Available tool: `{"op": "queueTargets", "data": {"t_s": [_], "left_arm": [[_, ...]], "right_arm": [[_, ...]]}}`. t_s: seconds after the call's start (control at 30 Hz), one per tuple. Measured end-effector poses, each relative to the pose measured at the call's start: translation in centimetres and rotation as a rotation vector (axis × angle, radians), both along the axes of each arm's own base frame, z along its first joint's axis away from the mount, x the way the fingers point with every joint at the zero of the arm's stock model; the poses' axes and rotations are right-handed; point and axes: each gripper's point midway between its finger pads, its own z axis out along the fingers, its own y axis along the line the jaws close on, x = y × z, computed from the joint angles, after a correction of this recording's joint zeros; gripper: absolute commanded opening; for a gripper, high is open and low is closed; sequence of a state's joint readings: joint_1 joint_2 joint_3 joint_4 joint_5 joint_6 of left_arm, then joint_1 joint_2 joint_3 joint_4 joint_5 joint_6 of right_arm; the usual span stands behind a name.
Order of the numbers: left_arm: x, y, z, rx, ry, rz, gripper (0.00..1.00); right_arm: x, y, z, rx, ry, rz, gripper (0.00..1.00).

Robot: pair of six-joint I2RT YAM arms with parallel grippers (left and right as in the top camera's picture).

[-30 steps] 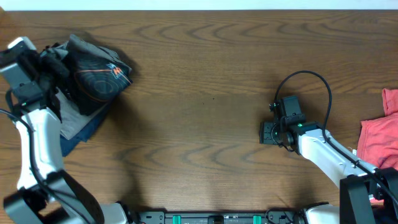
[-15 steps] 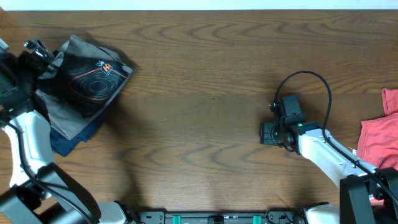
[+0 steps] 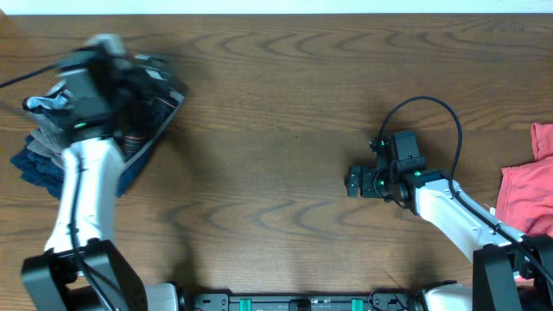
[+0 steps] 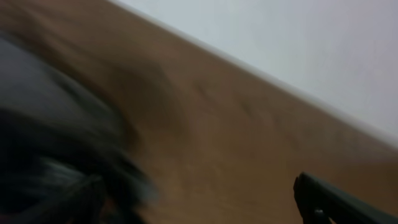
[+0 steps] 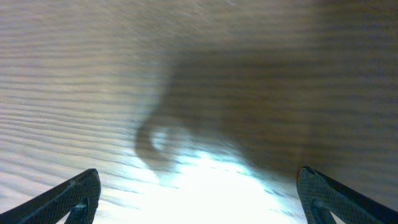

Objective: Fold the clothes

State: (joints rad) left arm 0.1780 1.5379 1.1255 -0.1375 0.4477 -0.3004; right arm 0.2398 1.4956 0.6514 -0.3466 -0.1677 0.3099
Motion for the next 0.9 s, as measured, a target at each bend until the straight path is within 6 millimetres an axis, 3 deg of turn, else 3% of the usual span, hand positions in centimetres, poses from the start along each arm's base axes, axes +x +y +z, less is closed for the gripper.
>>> {"op": "queueTargets", "data": {"t_s": [0.1, 0.2, 0.3, 0.43, 0.5, 0.63, 0.77, 0.9], "left_arm": [[-1.6, -5.5, -2.8, 0.051, 0.114, -0.133, 0.98], [-4.4, -9.5, -6.3, 0.111, 0.269, -0.241, 0.98], [-8.5, -10.7, -9.6, 0.172, 0.469, -0.290, 0.98], [-14.9, -9.5, -12.0, 0.229, 0.756, -0.306, 0.98], [-18.5, -8.5, -12.4, 0.242, 0.910, -0.303, 0.98], [-22.3, -7.6, -12.0, 0.258, 1.071, -0.302, 0.98], [-23.5, -7.3, -10.8, 0.265, 1.079, -0.300, 0.98], [-23.5, -7.2, -7.5, 0.267, 0.924, -0.291, 0.98]], "right_arm": [[0.3, 0.7, 0.2, 0.032, -0.014, 0.018, 0.99], [0.0, 0.7, 0.3, 0.036, 0.009, 0.045, 0.99], [0.5, -0.2, 1.4, 0.027, 0.047, 0.041, 0.99], [2.2, -1.9, 5.0, 0.021, 0.070, 0.001, 0.99], [2.0, -2.8, 6.8, 0.018, 0.113, -0.020, 0.99], [0.1, -4.0, 8.1, 0.010, 0.218, -0.052, 0.99], [-2.2, -4.7, 8.6, 0.005, 0.293, -0.072, 0.99], [-3.3, -4.9, 10.9, 0.007, 0.242, -0.074, 0.99]]}}
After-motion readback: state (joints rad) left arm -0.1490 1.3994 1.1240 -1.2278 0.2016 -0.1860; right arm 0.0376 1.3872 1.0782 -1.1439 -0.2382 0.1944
